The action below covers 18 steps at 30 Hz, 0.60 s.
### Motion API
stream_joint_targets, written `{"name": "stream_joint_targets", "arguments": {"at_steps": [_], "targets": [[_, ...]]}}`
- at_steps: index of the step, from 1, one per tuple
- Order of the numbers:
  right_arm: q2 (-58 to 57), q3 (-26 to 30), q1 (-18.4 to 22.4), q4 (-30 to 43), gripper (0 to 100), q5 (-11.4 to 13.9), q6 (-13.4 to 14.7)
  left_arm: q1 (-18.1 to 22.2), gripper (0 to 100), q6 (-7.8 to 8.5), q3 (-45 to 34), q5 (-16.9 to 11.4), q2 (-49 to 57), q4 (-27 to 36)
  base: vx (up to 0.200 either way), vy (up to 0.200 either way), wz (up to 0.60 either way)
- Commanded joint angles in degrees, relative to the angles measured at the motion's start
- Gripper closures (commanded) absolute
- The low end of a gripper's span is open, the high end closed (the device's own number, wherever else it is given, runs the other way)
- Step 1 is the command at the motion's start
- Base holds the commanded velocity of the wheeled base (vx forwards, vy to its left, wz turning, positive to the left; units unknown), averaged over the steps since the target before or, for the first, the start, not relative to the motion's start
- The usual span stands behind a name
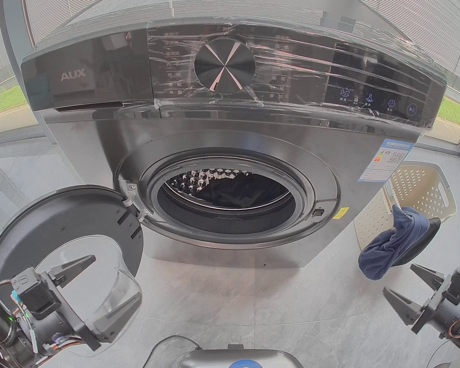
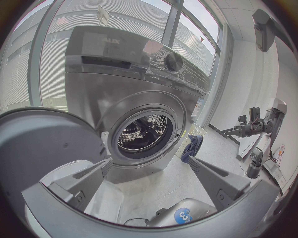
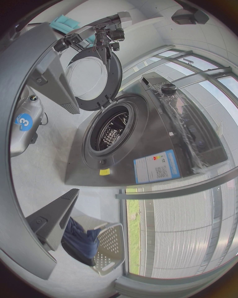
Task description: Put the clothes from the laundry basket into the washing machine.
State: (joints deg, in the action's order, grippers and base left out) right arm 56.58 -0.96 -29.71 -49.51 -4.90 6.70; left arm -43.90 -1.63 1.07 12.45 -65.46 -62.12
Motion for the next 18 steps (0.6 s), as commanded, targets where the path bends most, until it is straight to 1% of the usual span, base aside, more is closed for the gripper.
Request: {"name": "stream_joint_targets", "arguments": {"at_steps": [1, 3, 4, 5, 6, 8, 9, 10, 11, 14, 15, 16, 18], "targets": [[-25.55, 0.96, 9.14, 15.49, 0, -0.55, -1.7, 5.93, 0, 0.49, -1.07, -1.72, 22.66, 15.28, 0.0, 0.0, 0.0], [-32.06, 0.88, 11.69, 20.77, 0, -0.46, -2.05, 9.27, 0, 0.49, -1.07, -3.39, 28.73, 22.05, 0.0, 0.0, 0.0], [-34.25, 0.7, 12.22, 22.79, 0, -0.55, -2.05, 10.15, 0, 0.93, -1.07, -4.1, 31.54, 24.86, -0.2, 0.0, 0.0], [-34.52, 0.61, 12.31, 23.14, 0, -0.55, -2.05, 10.32, 0, 1.02, -1.07, -4.18, 31.89, 25.21, -0.2, 0.0, 0.0], [-37.94, 0.26, 13.27, 26.65, 0, -0.72, -1.96, 12.08, 0, 1.37, -1.07, -5.59, 35.76, 28.46, -0.2, 0.0, 0.0], [-41.37, -0.18, 14.85, 30.7, 0, -0.72, -1.96, 14.89, 0, 1.46, -1.07, -7.26, 39.71, 31.27, -0.2, 0.0, 0.0], [-42.6, -0.27, 15.47, 31.93, 0, -0.64, -2.05, 15.6, 0, 1.37, -1.07, -7.88, 41.38, 32.15, -0.2, 0.0, 0.0], [-42.6, -0.27, 15.47, 31.93, 0, -0.64, -2.05, 15.6, 0, 1.37, -1.07, -7.88, 41.38, 32.15, -0.2, 0.0, 0.0], [-45.77, -0.71, 17.23, 35.27, 0, -0.46, -2.05, 16.92, 0, 1.37, -1.07, -9.72, 46.13, 35.84, 0.0, 0.0, 0.0], [-48.23, -1.23, 19.16, 37.99, 0, -0.28, -2.49, 18.85, 0, 1.11, -1.07, -10.78, 50.79, 40.41, 0.0, 0.0, 0.0], [-48.4, -1.32, 19.25, 38.08, 0, -0.2, -2.49, 18.94, 0, 1.11, -1.07, -10.78, 51.05, 40.68, 0.0, 0.0, 0.0], [-49.63, -1.32, 19.86, 38.78, 0, -0.2, -2.75, 20.34, 0, 1.19, -1.07, -10.86, 53.69, 44.11, 0.0, 0.0, 0.0], [-51.22, -1.06, 20.3, 39.05, 0, -0.2, -2.75, 21.93, 0, 1.37, -1.07, -10.86, 56.06, 47.18, 0.0, 0.0, 0.0]]}}
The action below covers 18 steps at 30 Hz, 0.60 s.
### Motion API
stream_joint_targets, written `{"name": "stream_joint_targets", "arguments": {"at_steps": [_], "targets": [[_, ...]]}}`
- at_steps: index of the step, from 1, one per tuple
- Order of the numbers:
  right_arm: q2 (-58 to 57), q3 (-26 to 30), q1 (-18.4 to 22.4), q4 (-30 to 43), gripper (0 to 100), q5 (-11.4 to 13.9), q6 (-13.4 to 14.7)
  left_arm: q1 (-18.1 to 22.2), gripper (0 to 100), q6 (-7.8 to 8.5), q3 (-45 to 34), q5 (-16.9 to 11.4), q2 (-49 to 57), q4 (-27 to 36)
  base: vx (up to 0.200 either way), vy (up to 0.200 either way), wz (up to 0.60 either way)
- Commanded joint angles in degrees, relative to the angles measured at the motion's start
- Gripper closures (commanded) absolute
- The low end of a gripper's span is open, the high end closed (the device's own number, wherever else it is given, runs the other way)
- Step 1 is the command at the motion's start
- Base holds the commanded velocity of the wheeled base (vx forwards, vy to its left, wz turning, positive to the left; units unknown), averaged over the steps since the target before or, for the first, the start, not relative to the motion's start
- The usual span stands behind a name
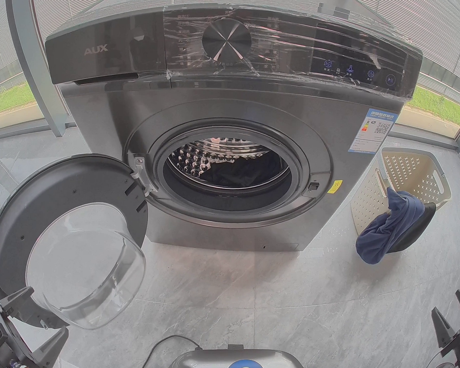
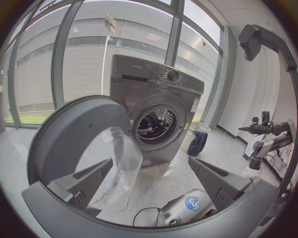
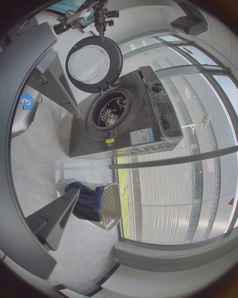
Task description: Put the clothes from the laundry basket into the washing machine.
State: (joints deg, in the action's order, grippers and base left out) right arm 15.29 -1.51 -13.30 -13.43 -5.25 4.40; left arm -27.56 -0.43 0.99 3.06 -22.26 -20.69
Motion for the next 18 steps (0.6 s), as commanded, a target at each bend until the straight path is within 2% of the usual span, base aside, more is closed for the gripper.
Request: {"name": "stream_joint_targets", "arguments": {"at_steps": [1, 4, 6, 11, 12, 13, 14, 15, 17, 18], "targets": [[-10.1, -0.07, 3.98, 2.89, 0, 0.07, -0.45, 6.64, 0, 0.51, -0.99, -1.39, 14.0, 7.59, 0.0, -0.2, 0.0], [-10.1, 1.51, 3.9, 2.18, 0, -0.28, -0.01, 10.34, 0, 2.71, -0.99, -1.65, 18.83, 12.25, 0.0, -0.2, 0.0], [-10.01, 1.51, 3.98, 2.98, 0, -0.63, 0.26, 11.57, 0, 3.41, -0.99, -1.65, 19.97, 14.54, 0.0, -0.2, 0.0], [-10.19, 1.51, 4.34, 3.59, 0, -1.07, -0.18, 11.65, 0, 2.62, -0.99, 0.81, 19.8, 15.68, 0.0, -0.2, 0.0], [-10.37, 1.51, 6.71, 3.41, 0, -1.16, -0.53, 11.83, 0, 2.8, -0.99, 3.44, 19.8, 15.68, 0.0, -0.2, 0.0], [-10.37, 1.51, 6.71, 3.41, 0, -1.16, -0.53, 11.83, 0, 2.8, -0.99, 3.44, 19.8, 15.68, 0.0, -0.2, 0.0], [-10.28, 0.19, 9.61, 3.41, 0, -0.63, -0.8, 11.92, 0, 2.45, -0.9, 5.47, 19.8, 15.06, 0.0, 0.0, 0.0], [-10.19, -1.48, 12.25, 3.59, 0, 1.04, -1.5, 11.92, 0, 1.83, -0.9, 7.14, 19.8, 15.06, 0.0, 0.0, 0.0], [-10.19, -1.56, 13.83, 3.94, 0, 4.81, -1.68, 11.92, 0, -0.19, -0.9, 7.49, 19.8, 15.85, 0.0, 0.0, 0.0], [-10.19, -1.13, 14.09, 4.12, 0, 5.78, -1.68, 11.92, 0, -0.8, -0.9, 7.49, 19.71, 15.94, 0.0, 0.0, 0.0]]}}
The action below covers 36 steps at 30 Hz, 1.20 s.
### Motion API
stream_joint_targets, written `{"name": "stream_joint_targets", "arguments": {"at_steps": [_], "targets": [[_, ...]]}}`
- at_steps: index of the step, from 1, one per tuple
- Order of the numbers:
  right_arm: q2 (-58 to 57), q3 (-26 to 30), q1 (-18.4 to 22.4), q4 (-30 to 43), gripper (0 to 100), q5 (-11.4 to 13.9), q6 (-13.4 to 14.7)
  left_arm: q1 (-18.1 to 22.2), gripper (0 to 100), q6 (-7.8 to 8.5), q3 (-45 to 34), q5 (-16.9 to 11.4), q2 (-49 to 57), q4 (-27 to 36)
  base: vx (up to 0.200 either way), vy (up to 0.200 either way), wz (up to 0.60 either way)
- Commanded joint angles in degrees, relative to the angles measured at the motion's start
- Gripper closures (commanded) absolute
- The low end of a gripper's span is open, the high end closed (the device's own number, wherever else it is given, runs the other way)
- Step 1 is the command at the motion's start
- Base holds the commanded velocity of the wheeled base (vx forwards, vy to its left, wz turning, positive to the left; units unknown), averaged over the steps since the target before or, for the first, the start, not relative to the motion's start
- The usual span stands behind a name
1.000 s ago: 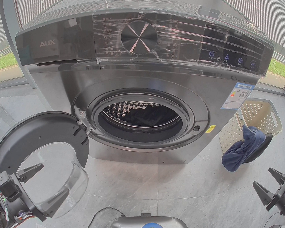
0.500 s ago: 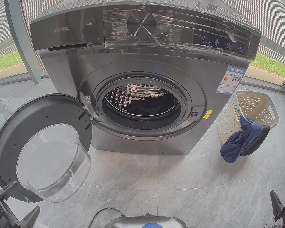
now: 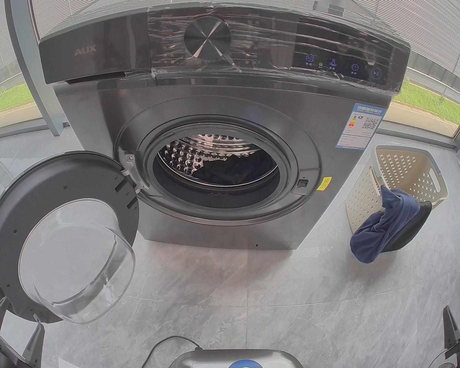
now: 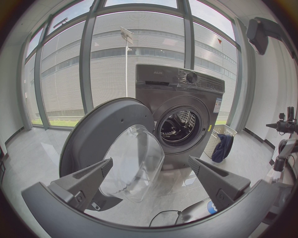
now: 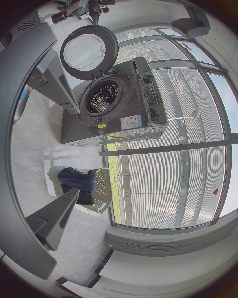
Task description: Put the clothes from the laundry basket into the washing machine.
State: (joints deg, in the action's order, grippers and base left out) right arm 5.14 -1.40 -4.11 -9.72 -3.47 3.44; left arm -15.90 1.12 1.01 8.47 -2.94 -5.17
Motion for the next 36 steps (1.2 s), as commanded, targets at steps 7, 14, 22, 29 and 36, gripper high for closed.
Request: {"name": "stream_joint_targets", "arguments": {"at_steps": [7, 14, 22, 29, 36], "targets": [[-2.86, 1.4, 5.16, 4.79, 0, 5.58, -0.89, 5.96, 0, 5.21, 1.01, -1.0, -5.41, 0.42, 0.0, 0.0, 0.0], [-4.53, 1.23, 4.64, 7.34, 0, 6.02, -0.89, 17.48, 0, 6.0, -1.01, -12.69, 0.13, 0.95, 0.0, 0.0, 0.0], [-5.06, 1.4, 4.55, 7.78, 0, -0.92, -0.36, 15.9, 0, -2.44, -0.92, -6.89, 2.94, 5.78, 0.0, 0.0, 0.0], [-5.14, 1.4, 4.37, 7.96, 0, 0.57, -1.5, 15.9, 0, -1.65, -1.01, -7.33, 2.94, 5.08, -0.086, -0.2, 0.0], [-5.14, 1.4, 4.37, 8.4, 0, 1.01, -2.73, 15.9, 0, -1.74, -1.01, -7.33, 2.94, 5.08, 0.0, -0.2, 0.0]]}}
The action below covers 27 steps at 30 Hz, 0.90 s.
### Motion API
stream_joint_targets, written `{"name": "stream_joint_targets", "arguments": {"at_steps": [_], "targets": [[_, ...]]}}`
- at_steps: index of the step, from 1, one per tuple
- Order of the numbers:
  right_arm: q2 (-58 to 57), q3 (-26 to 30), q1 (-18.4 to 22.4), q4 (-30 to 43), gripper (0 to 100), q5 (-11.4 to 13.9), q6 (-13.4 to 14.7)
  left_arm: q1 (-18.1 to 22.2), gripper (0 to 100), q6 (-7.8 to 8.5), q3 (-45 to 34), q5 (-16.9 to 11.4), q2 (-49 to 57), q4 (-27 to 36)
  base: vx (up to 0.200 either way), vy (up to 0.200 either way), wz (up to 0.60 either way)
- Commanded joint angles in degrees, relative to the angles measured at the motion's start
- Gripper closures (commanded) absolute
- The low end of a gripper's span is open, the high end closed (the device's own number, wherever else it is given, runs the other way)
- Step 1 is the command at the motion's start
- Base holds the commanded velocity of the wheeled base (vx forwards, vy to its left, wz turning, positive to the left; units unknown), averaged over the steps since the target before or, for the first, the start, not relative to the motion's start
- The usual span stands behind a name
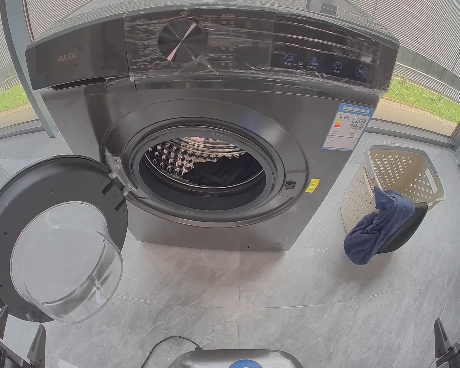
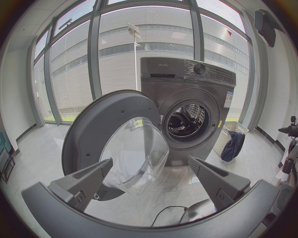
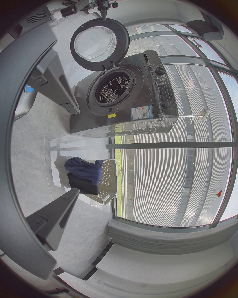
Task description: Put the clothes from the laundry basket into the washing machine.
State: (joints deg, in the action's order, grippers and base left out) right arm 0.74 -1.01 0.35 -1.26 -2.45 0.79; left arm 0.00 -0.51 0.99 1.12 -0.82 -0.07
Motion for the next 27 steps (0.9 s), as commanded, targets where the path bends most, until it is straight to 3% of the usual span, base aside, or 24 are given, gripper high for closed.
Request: {"name": "stream_joint_targets", "arguments": {"at_steps": [1, 27], "targets": [[-0.74, 1.01, -0.09, -0.06, 0, -0.01, 0.26, 0.0, 0, -0.28, -0.99, -0.07, 0.82, -0.01, 0.0, -0.2, 0.0], [-0.74, 1.01, -0.09, -0.06, 0, -0.01, -0.18, -0.09, 0, -0.37, -0.99, -0.68, 0.82, -0.1, 0.0, -0.2, 0.0]]}}
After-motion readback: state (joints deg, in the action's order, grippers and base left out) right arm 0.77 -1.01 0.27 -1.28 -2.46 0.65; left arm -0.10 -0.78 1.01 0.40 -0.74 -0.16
